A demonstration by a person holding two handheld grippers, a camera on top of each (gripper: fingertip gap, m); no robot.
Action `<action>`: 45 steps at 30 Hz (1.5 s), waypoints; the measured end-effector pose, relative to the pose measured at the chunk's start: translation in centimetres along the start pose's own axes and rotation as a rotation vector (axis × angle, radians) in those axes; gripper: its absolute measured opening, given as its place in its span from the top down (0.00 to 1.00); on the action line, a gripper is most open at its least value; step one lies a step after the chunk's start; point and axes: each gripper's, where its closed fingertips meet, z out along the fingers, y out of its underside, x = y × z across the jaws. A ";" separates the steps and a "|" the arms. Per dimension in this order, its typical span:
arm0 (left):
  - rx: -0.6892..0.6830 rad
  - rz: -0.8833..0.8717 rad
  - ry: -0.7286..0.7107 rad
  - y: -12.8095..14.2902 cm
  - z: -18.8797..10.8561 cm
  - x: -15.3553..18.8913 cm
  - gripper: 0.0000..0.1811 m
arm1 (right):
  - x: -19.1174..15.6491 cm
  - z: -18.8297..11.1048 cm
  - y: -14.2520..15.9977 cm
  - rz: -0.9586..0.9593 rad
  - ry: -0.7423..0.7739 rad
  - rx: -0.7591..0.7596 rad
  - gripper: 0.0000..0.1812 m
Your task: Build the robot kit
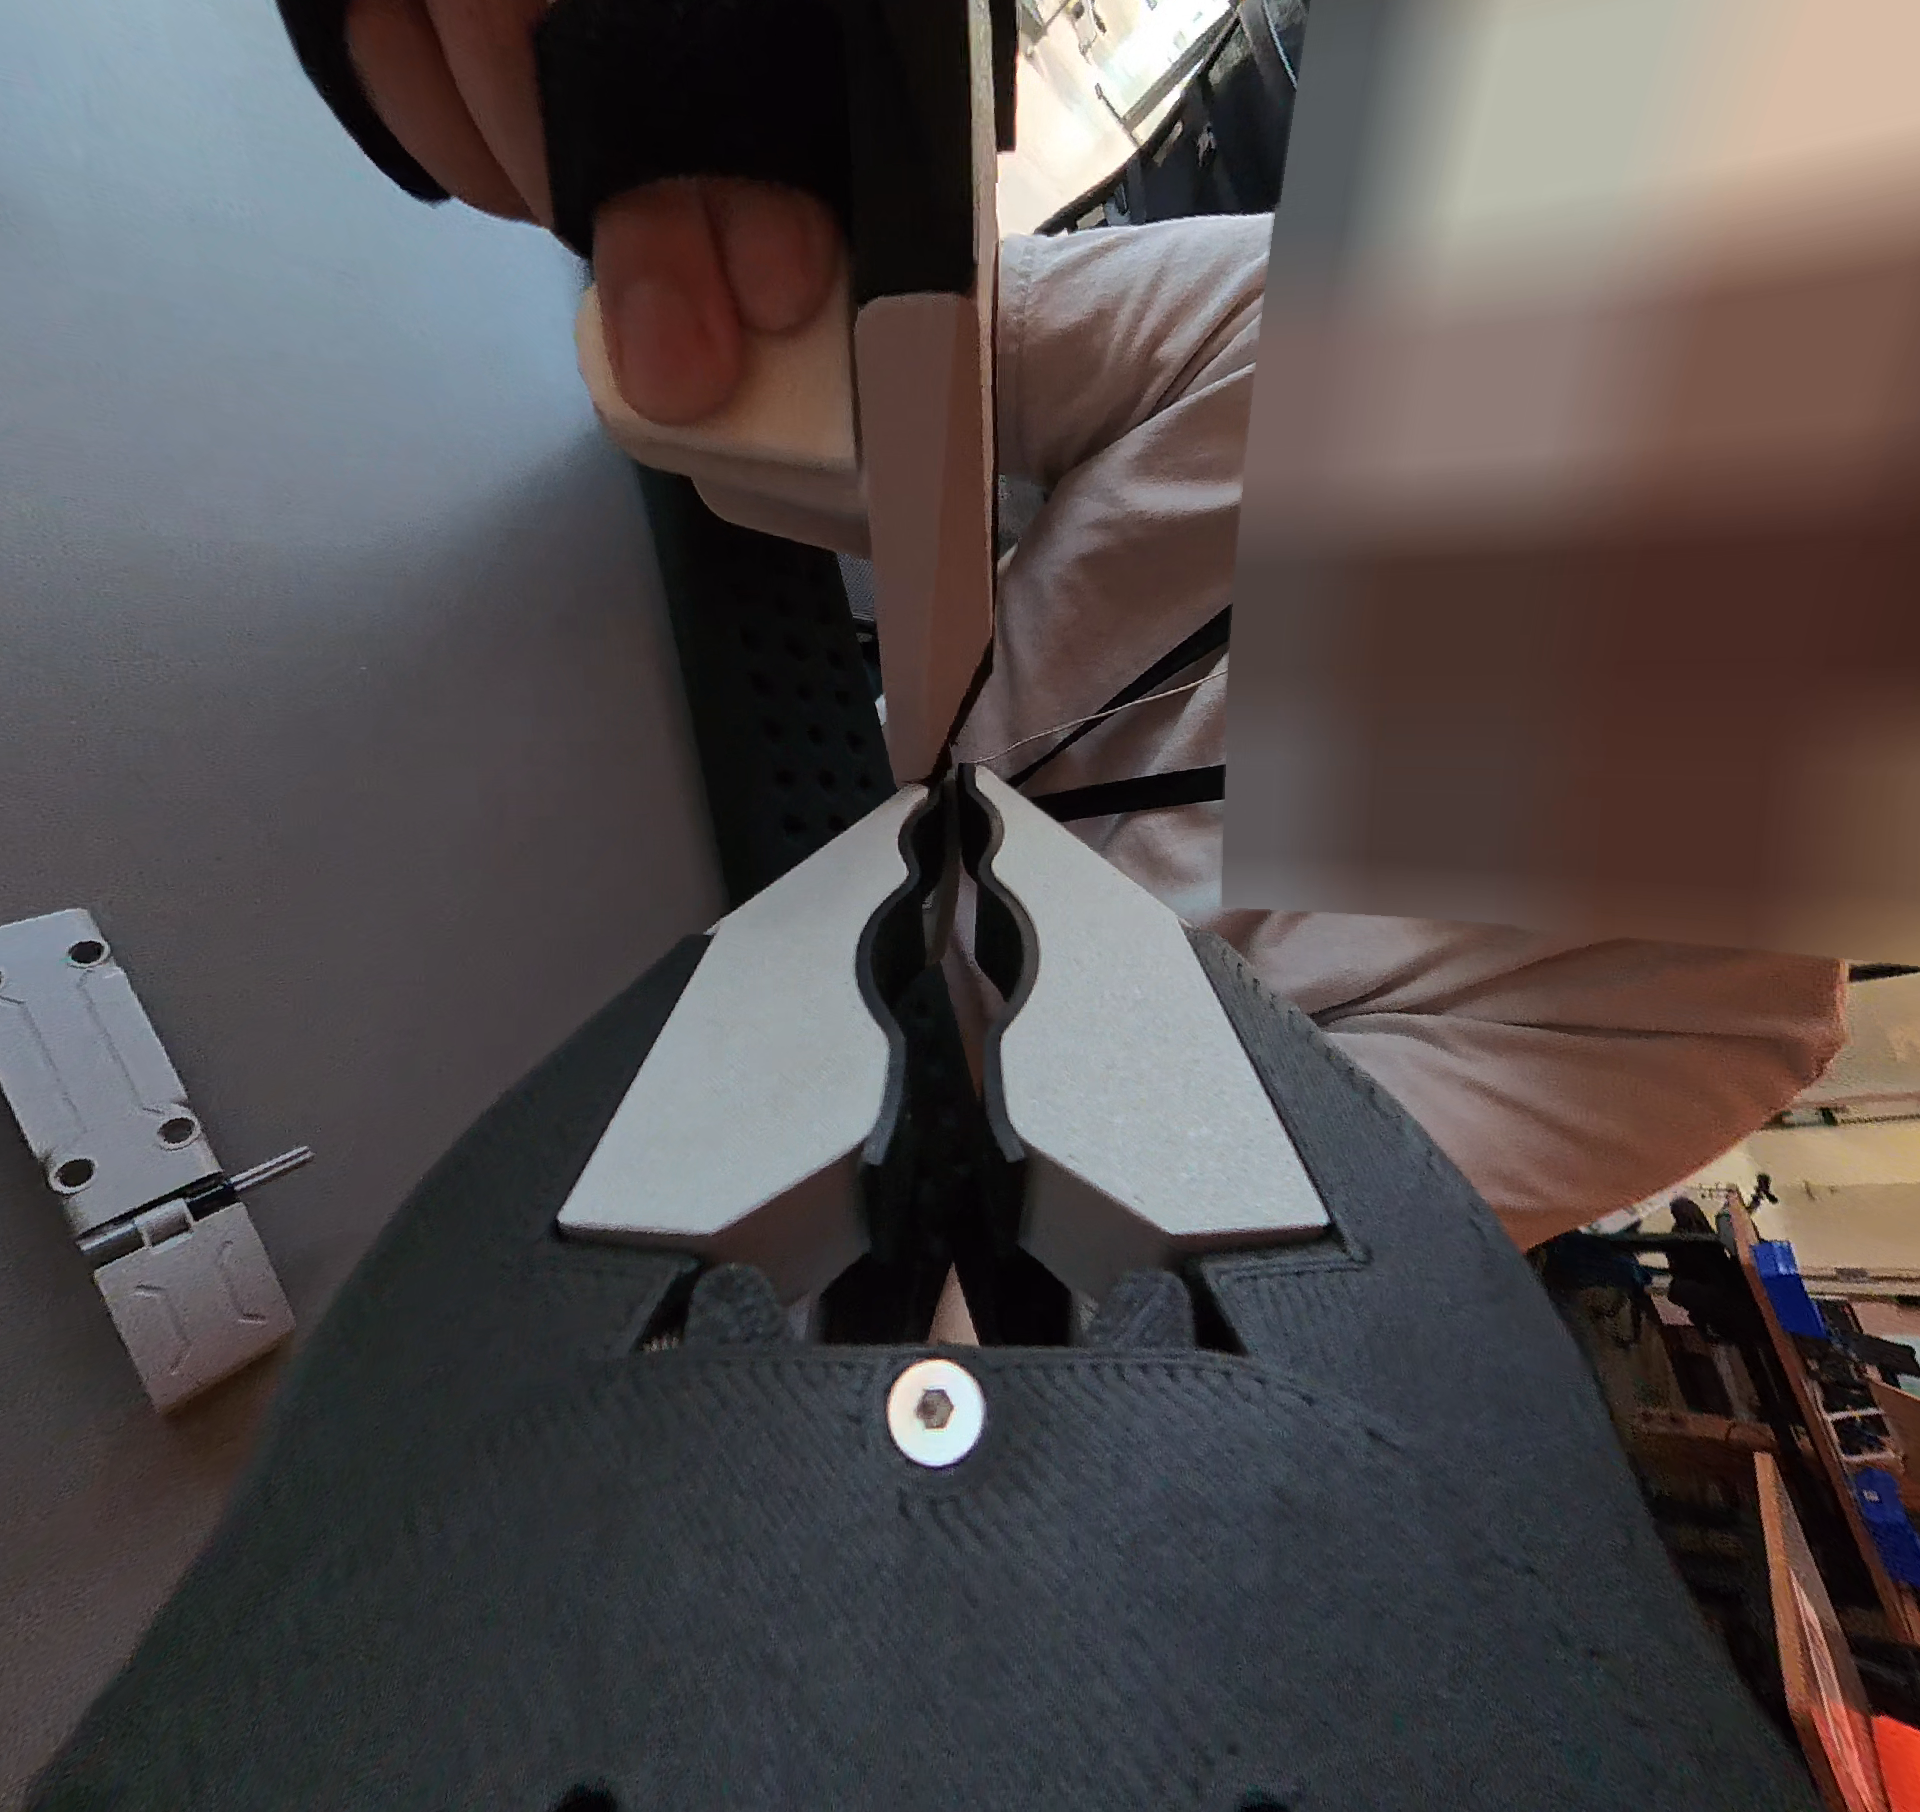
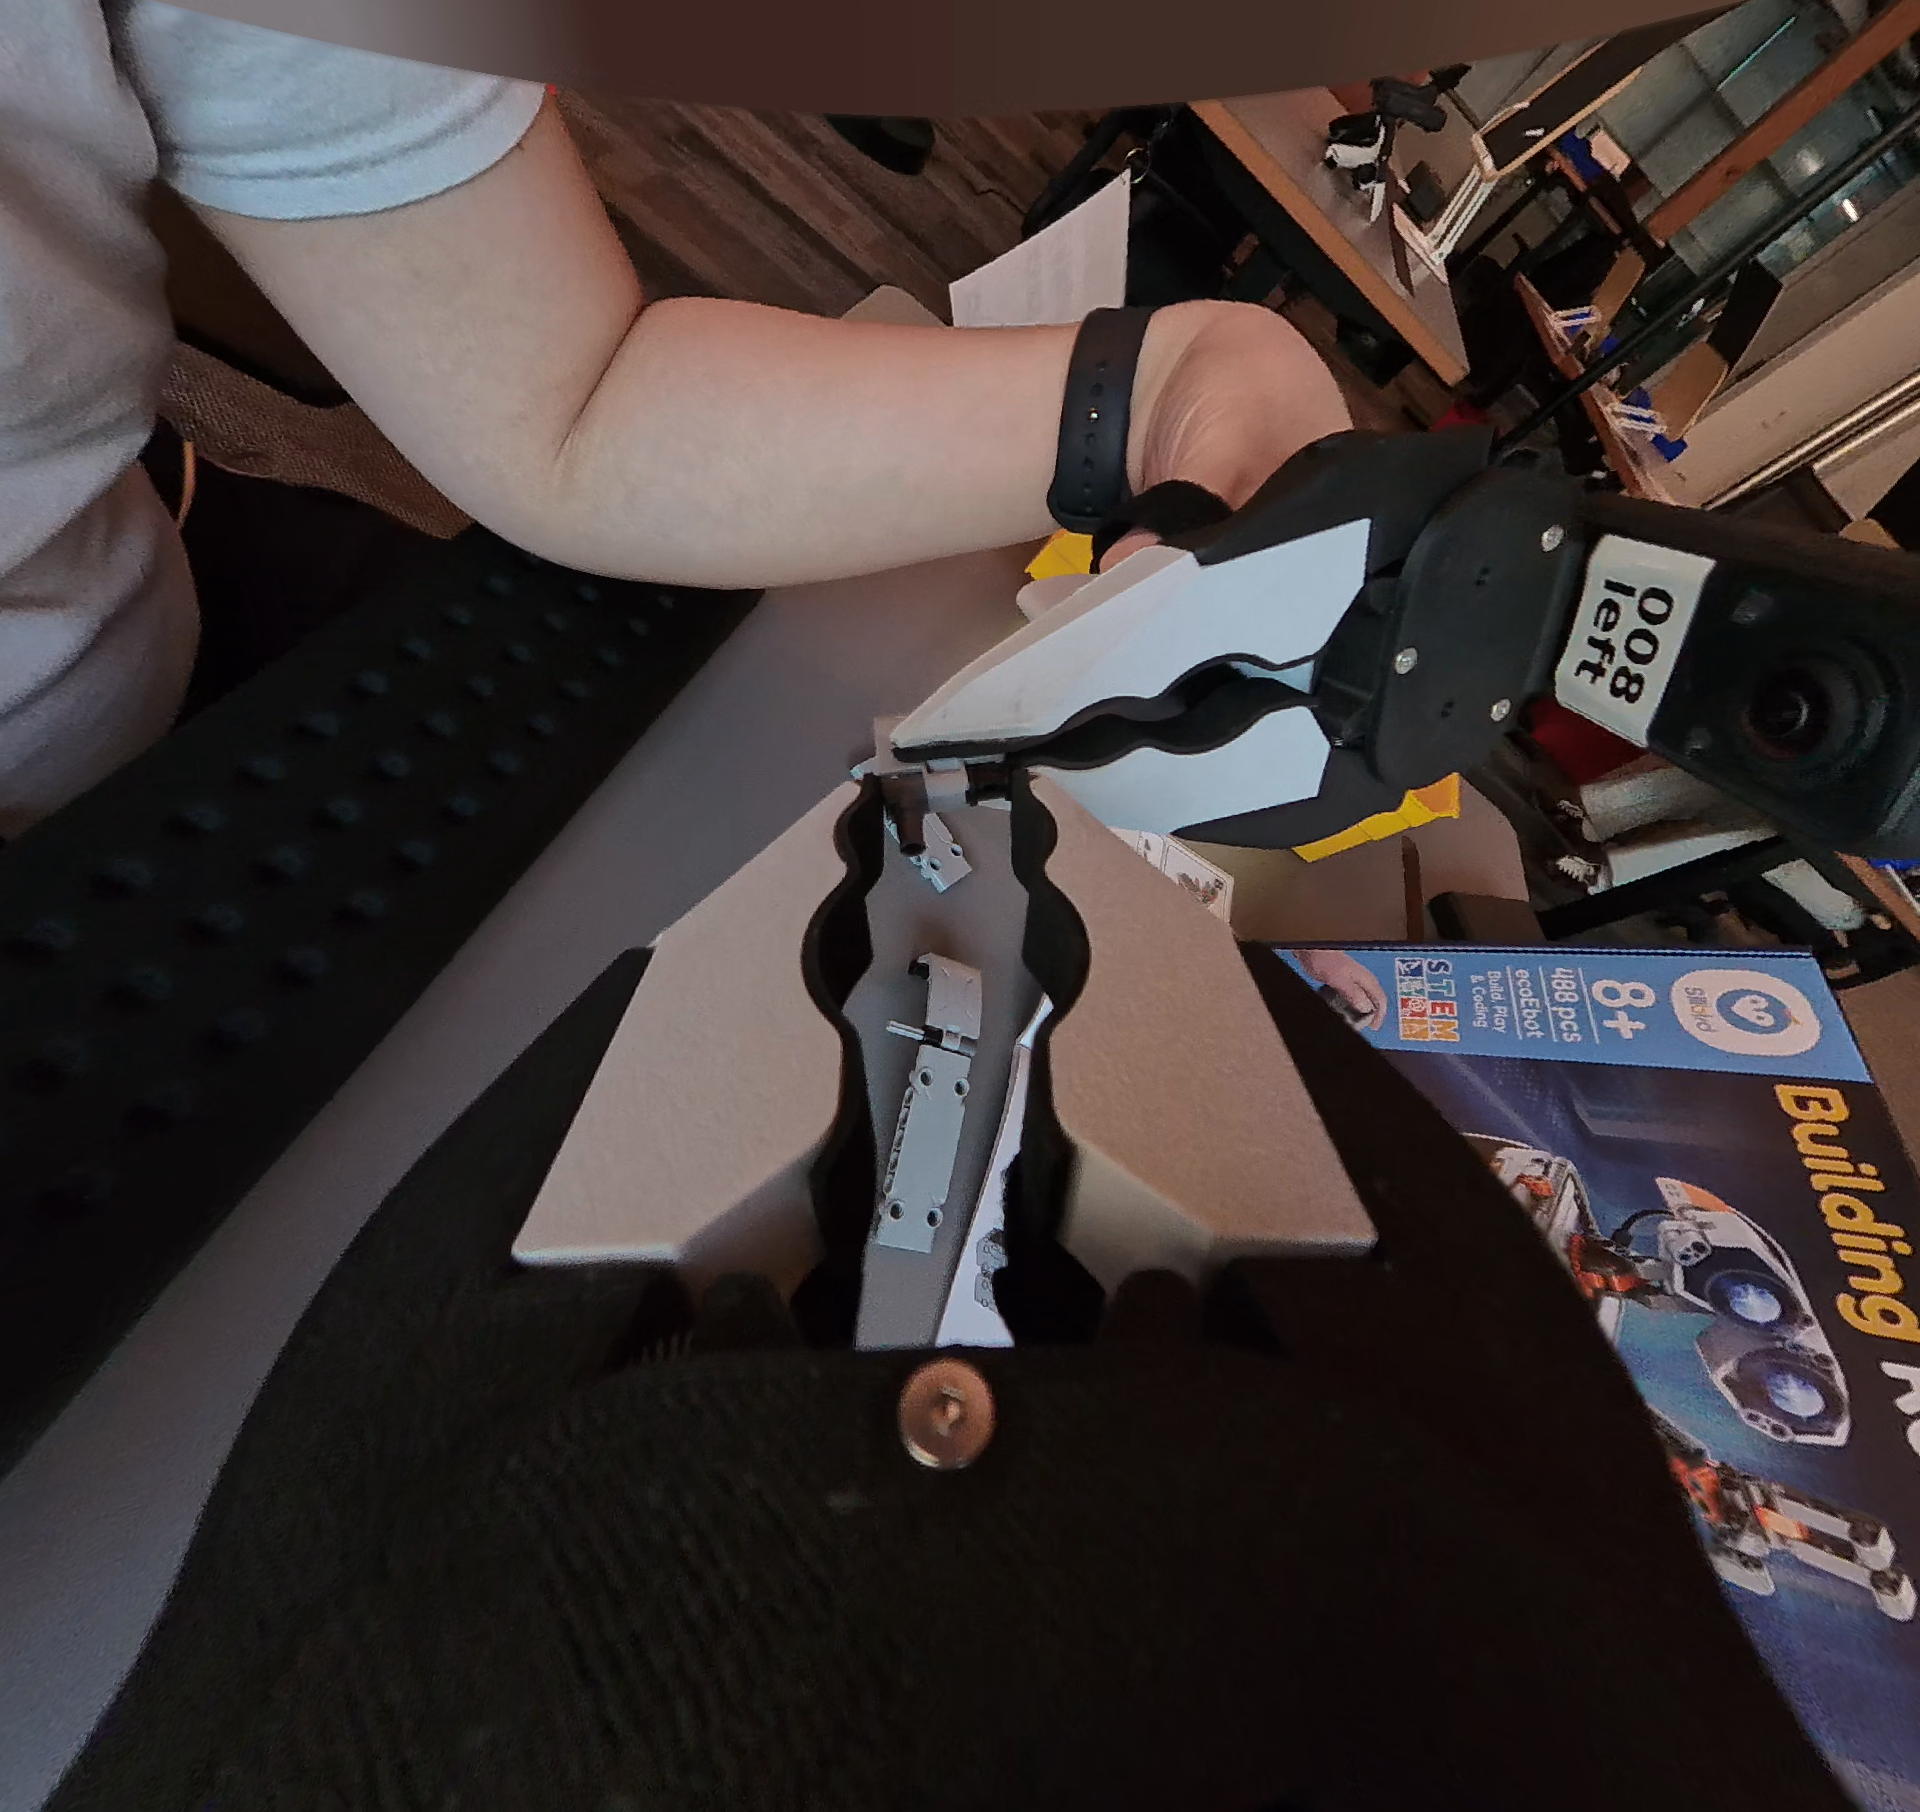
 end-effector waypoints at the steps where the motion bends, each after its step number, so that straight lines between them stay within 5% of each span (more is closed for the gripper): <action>1: 0.000 -0.003 -0.004 0.0 0.0 -0.1 1.00 | 0.0 0.1 0.1 -0.015 0.005 0.002 0.87; 8: 0.012 -0.015 0.014 0.4 -0.3 -0.1 1.00 | 0.2 0.5 0.0 0.040 0.004 0.021 0.87; 10: 0.043 -0.033 -0.043 0.7 -1.4 -0.5 1.00 | 1.5 0.5 0.1 0.073 0.068 0.048 0.73; 14: 0.164 -0.174 -0.260 4.0 -6.5 -2.5 1.00 | 2.3 -0.1 0.3 0.062 0.111 0.085 0.75; 20: 0.502 -0.344 -0.351 7.0 -13.2 -3.9 1.00 | 3.2 1.4 3.2 0.156 0.135 0.023 0.81; 22: 0.496 -0.294 -0.334 6.3 -12.9 -3.2 1.00 | 4.6 2.9 3.2 0.359 0.171 0.111 0.82; 27: 0.394 -0.136 -0.209 4.1 -10.1 -0.8 1.00 | 5.7 6.0 3.9 1.111 -0.009 0.411 0.75; 35: 0.316 -0.129 -0.187 4.2 -8.6 -0.6 1.00 | 5.3 6.9 2.1 1.281 -0.101 0.534 0.78; 45: 0.280 -0.177 -0.162 3.2 -7.4 -2.1 1.00 | 4.8 6.7 1.5 1.389 -0.241 0.627 0.93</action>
